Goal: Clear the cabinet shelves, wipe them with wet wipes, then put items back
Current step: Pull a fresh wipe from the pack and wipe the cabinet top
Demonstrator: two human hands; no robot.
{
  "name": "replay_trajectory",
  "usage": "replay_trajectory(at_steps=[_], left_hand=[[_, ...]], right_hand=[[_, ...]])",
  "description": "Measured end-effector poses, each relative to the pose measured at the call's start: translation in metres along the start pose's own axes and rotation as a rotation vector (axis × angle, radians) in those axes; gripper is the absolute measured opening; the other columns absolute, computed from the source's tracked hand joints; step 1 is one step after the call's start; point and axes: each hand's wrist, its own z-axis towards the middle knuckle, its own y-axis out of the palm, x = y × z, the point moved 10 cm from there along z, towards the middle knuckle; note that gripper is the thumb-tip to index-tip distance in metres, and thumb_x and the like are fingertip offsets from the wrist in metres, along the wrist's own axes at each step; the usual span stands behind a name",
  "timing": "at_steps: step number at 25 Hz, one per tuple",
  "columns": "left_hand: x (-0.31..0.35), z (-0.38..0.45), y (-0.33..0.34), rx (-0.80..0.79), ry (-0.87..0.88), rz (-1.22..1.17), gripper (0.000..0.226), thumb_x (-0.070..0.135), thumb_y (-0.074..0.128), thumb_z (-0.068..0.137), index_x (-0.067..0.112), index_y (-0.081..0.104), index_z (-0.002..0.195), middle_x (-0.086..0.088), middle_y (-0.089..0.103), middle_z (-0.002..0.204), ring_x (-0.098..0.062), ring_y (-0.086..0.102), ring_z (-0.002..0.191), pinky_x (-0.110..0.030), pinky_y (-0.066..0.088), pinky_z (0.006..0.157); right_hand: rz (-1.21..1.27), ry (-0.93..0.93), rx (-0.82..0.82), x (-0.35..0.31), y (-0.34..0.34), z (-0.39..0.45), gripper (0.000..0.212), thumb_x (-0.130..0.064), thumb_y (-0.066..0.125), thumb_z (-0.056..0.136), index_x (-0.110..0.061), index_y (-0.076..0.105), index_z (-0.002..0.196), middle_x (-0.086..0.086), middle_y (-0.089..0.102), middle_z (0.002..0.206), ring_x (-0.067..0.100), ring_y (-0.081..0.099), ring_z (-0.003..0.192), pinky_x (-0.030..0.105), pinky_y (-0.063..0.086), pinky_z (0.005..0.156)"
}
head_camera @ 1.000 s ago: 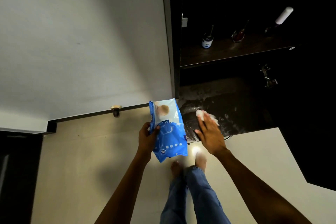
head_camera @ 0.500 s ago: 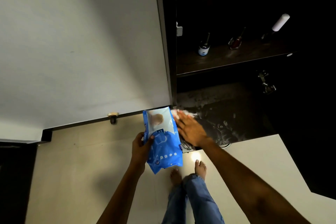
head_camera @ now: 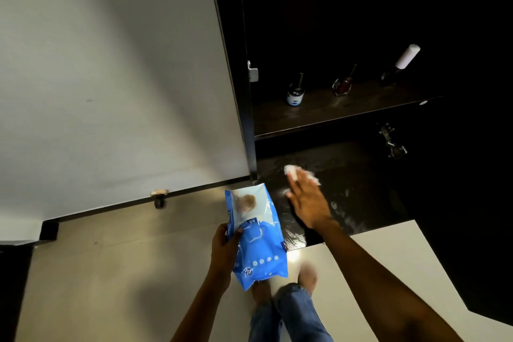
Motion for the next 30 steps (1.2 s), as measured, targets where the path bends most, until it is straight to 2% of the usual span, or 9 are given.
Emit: replay_trajectory(at_steps=[2,9,12,15,19,23,26,28,30], left_hand=[[-0.002,0.002,0.019,-0.009,-0.039,0.011,0.026,0.010,0.062,0.085,-0.003,0.052,0.106,-0.016,0.065,0.097,-0.028,0.066,0.086,-0.028,0.056,0.065],[-0.009,0.008,0.067,0.062,-0.043,0.083,0.041,0.022,0.073,0.072,0.000,0.056,0.102,-0.017,0.066,0.103,-0.033,0.065,0.096,-0.039,0.053,0.078],[0.011,-0.010,0.068,0.167,0.112,0.201,0.051,0.008,0.074,0.074,-0.001,0.049,0.117,-0.018,0.056,0.116,-0.031,0.056,0.108,-0.031,0.045,0.087],[0.046,-0.025,0.074,0.262,0.432,0.613,0.069,0.010,0.072,0.075,0.001,0.038,0.135,-0.020,0.041,0.138,-0.030,0.036,0.127,-0.032,0.032,0.104],[0.055,-0.028,0.138,-0.064,0.870,1.254,0.077,0.030,0.083,0.061,0.020,0.049,0.129,-0.011,0.036,0.144,-0.026,0.027,0.132,-0.039,0.044,0.098],[0.032,0.000,0.157,-0.261,0.730,1.591,0.091,0.057,0.085,0.032,0.031,0.062,0.116,-0.010,0.052,0.134,-0.031,0.033,0.125,-0.048,0.048,0.091],[0.024,0.008,0.160,-0.287,0.705,1.628,0.098,0.060,0.084,0.026,0.033,0.060,0.117,-0.008,0.041,0.135,-0.032,0.034,0.123,-0.050,0.045,0.095],[0.021,0.008,0.163,-0.306,0.691,1.583,0.106,0.058,0.085,0.026,0.032,0.050,0.123,-0.008,0.036,0.136,-0.032,0.033,0.125,-0.050,0.034,0.104],[0.020,0.005,0.162,-0.289,0.683,1.572,0.109,0.059,0.084,0.028,0.032,0.042,0.125,-0.008,0.034,0.138,-0.032,0.032,0.126,-0.047,0.040,0.102]], right_hand=[[0.048,0.195,0.048,0.045,-0.009,-0.020,0.074,-0.057,0.000,0.092,-0.014,0.024,0.147,0.013,0.023,0.154,0.024,0.015,0.144,0.039,0.017,0.115],[0.135,0.251,0.006,0.062,-0.006,-0.061,0.071,-0.051,0.007,0.087,-0.016,0.013,0.148,0.004,0.008,0.157,0.013,-0.004,0.143,0.042,0.010,0.119],[0.186,0.219,-0.026,0.066,-0.005,-0.059,0.071,-0.053,0.006,0.085,-0.019,0.012,0.148,-0.001,0.003,0.156,0.012,-0.004,0.143,0.042,0.009,0.120],[0.247,0.227,-0.024,0.066,-0.009,-0.060,0.070,-0.053,0.009,0.086,-0.020,0.012,0.147,-0.001,0.003,0.156,0.011,-0.004,0.143,0.040,0.008,0.120],[0.346,0.191,-0.069,0.040,-0.016,-0.037,0.057,-0.037,0.024,0.096,-0.017,0.011,0.148,0.000,0.007,0.157,0.013,0.001,0.145,0.033,0.006,0.120],[0.408,0.187,-0.172,0.000,-0.016,0.040,0.050,-0.021,0.028,0.102,-0.012,0.010,0.148,0.006,0.003,0.158,0.018,0.000,0.146,0.029,-0.001,0.117],[0.272,-0.102,-0.324,-0.032,-0.004,0.049,0.047,-0.018,0.027,0.102,-0.014,0.014,0.147,0.004,0.005,0.158,0.017,0.001,0.146,0.026,-0.004,0.115],[0.290,-0.136,-0.243,-0.006,-0.017,0.044,0.044,-0.024,0.028,0.102,-0.015,0.024,0.145,0.004,0.014,0.156,0.016,0.010,0.146,0.018,-0.005,0.113],[0.226,0.014,-0.146,0.036,-0.033,0.045,0.048,-0.030,0.023,0.100,-0.014,0.025,0.145,0.007,0.014,0.156,0.018,0.010,0.146,0.015,-0.007,0.112]])
